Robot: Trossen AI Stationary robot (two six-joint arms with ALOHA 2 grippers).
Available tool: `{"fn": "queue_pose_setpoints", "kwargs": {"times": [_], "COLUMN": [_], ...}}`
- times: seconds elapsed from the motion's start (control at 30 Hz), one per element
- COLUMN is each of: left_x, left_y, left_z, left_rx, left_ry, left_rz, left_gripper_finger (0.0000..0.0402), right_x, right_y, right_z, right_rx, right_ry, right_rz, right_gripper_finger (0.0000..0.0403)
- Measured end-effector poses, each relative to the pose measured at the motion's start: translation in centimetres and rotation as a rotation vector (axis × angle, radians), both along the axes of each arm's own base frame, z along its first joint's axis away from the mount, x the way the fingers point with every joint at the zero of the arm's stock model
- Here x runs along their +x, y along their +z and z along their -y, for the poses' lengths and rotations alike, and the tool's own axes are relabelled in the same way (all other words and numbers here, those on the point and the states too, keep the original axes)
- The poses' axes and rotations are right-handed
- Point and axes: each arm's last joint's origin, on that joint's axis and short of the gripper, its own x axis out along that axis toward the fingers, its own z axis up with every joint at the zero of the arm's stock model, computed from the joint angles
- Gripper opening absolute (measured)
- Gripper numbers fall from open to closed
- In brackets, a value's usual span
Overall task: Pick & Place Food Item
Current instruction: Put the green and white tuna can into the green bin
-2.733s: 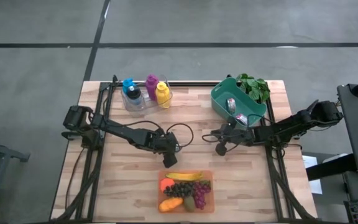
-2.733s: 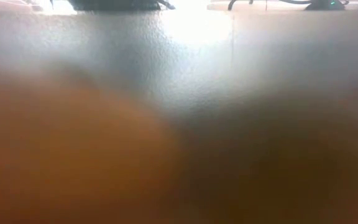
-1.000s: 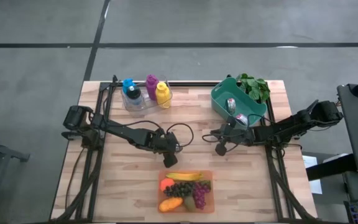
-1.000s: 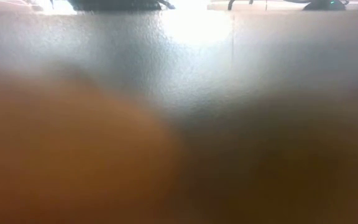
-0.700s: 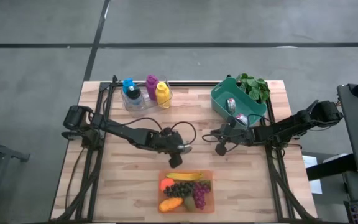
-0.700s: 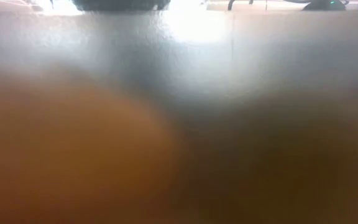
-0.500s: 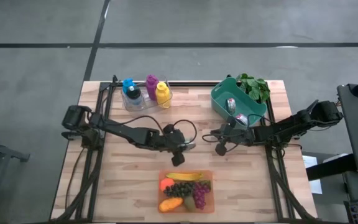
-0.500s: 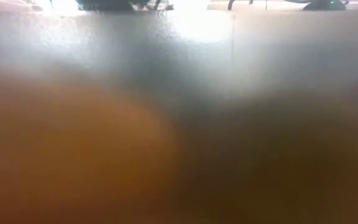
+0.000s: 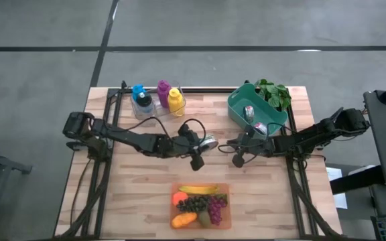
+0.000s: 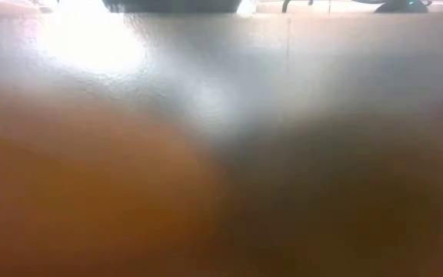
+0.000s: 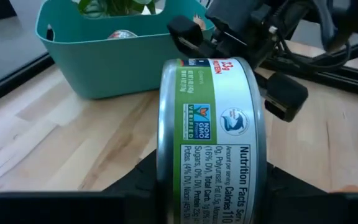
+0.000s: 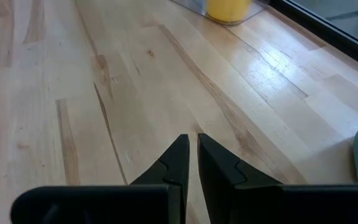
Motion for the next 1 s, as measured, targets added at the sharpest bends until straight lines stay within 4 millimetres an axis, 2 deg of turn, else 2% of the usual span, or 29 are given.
{"fn": "queue_pose_setpoints", "kwargs": {"times": [0.63, 0.8, 1.0], "left_x": [0.03, 0.03, 0.03], "left_y": [-0.02, -0.02, -0.02], "left_z": [-0.21, -0.21, -0.21], "left_rx": [0.038, 0.037, 0.035], "left_ry": [-0.027, -0.027, -0.026], "left_rz": [-0.013, -0.013, -0.012], "left_gripper_finger": [0.0131, 0.0131, 0.0131], "right_x": [0.01, 0.03, 0.04], "right_y": [0.02, 0.05, 0.06], "right_z": [0.0, 0.0, 0.0], "right_rx": [0.0, 0.07, 0.062], "right_ry": [0.0, -0.043, -0.039], "right_rz": [0.002, 0.039, 0.037], "right_gripper_finger": [0.0028, 0.0028, 0.0028]}}
